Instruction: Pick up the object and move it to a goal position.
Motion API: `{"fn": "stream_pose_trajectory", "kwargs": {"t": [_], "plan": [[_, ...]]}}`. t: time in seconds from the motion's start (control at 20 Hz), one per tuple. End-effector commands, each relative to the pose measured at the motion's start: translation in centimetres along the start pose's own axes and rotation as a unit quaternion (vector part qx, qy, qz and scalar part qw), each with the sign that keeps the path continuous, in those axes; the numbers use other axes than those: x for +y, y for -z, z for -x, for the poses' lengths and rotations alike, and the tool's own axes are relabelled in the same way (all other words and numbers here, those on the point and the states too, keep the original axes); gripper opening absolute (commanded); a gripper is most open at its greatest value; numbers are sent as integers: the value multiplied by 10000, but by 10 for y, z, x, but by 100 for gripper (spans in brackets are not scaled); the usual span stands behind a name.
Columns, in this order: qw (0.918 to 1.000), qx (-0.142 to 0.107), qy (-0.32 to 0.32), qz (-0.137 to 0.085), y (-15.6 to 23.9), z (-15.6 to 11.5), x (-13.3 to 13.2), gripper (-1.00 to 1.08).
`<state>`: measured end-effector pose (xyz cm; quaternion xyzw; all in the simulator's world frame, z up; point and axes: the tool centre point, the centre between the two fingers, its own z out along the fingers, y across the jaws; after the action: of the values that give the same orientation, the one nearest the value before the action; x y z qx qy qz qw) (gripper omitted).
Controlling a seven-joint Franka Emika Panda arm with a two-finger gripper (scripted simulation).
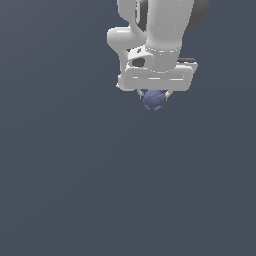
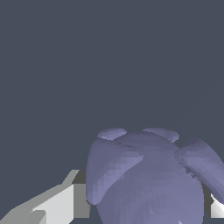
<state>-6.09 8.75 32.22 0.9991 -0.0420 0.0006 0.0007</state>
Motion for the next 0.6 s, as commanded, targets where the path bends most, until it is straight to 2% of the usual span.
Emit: {"fn": "stream_pose_trajectory", "kwargs": {"t": [0.0, 0.3, 0.55], "plan": [[10000, -4, -2, 3, 24, 11, -6, -100], [10000, -5, -1, -1, 70, 28, -19, -100], [10000, -5, -1, -4, 92, 36, -26, -100]]}}
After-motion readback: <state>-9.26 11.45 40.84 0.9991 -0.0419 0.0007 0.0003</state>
